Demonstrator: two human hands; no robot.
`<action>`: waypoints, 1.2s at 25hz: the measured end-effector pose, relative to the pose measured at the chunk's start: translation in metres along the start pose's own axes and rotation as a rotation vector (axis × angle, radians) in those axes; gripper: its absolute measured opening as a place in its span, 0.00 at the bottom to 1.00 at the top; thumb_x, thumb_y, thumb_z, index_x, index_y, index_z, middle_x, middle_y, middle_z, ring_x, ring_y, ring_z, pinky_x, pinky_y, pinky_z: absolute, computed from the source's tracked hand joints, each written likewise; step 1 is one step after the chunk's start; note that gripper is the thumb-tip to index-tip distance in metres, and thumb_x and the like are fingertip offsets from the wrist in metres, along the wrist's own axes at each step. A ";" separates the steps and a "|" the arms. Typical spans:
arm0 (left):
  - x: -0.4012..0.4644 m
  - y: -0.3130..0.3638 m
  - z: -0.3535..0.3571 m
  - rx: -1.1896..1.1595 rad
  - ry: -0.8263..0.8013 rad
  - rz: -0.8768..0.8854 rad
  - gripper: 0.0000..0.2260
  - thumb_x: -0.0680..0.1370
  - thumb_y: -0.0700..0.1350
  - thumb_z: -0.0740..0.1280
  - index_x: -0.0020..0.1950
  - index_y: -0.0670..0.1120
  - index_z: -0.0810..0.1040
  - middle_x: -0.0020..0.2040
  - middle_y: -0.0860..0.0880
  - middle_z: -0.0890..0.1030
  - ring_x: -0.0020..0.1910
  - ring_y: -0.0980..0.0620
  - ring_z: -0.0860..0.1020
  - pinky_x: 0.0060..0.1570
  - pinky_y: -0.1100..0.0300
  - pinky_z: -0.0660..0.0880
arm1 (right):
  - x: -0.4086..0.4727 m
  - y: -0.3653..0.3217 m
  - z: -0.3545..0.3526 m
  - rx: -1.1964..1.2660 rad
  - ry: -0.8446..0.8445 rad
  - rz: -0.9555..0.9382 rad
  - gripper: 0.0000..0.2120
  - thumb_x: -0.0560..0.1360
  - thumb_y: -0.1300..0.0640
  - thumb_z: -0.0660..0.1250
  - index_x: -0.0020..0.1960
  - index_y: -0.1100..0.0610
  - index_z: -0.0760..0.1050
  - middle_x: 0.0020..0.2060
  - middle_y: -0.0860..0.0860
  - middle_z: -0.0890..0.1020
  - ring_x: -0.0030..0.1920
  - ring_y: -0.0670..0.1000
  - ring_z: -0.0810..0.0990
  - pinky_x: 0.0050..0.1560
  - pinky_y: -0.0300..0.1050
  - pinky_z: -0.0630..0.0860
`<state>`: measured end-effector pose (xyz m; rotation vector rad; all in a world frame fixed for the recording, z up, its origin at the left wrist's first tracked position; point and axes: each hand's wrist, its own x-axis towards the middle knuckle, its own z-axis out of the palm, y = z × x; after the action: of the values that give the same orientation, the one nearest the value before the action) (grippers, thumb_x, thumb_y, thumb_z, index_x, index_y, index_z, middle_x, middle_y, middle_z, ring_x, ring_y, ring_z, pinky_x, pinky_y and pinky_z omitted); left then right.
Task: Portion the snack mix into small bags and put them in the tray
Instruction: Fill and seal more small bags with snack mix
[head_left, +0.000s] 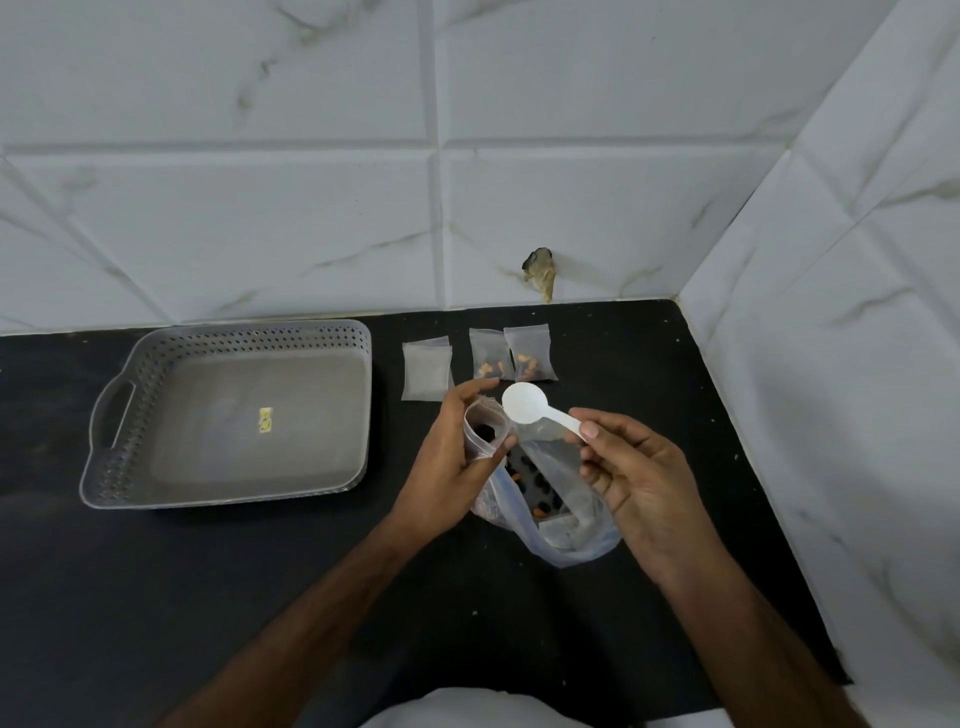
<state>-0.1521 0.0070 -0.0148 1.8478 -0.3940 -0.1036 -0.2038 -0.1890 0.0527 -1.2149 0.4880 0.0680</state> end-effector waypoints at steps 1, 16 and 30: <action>-0.001 0.001 -0.001 0.000 0.005 -0.010 0.25 0.80 0.44 0.71 0.73 0.52 0.65 0.59 0.61 0.77 0.61 0.56 0.78 0.60 0.68 0.73 | 0.000 0.000 -0.005 -0.004 0.013 -0.006 0.10 0.76 0.66 0.68 0.48 0.55 0.86 0.43 0.55 0.85 0.39 0.46 0.81 0.42 0.39 0.80; -0.013 0.011 -0.018 -0.055 -0.149 -0.028 0.30 0.82 0.55 0.60 0.82 0.54 0.54 0.60 0.53 0.79 0.66 0.47 0.77 0.69 0.46 0.73 | 0.037 0.041 -0.055 -1.280 0.086 -0.110 0.01 0.79 0.50 0.67 0.49 0.44 0.77 0.40 0.41 0.80 0.42 0.40 0.80 0.45 0.40 0.79; -0.005 0.024 -0.054 -0.150 -0.321 0.102 0.26 0.83 0.62 0.53 0.81 0.60 0.57 0.83 0.56 0.52 0.83 0.50 0.50 0.79 0.35 0.51 | 0.042 0.001 0.055 -0.367 -0.583 -0.106 0.15 0.75 0.61 0.72 0.62 0.61 0.78 0.56 0.59 0.83 0.60 0.57 0.81 0.65 0.54 0.77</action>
<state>-0.1474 0.0514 0.0243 1.6611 -0.6840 -0.3537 -0.1489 -0.1476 0.0491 -1.5000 -0.1070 0.4232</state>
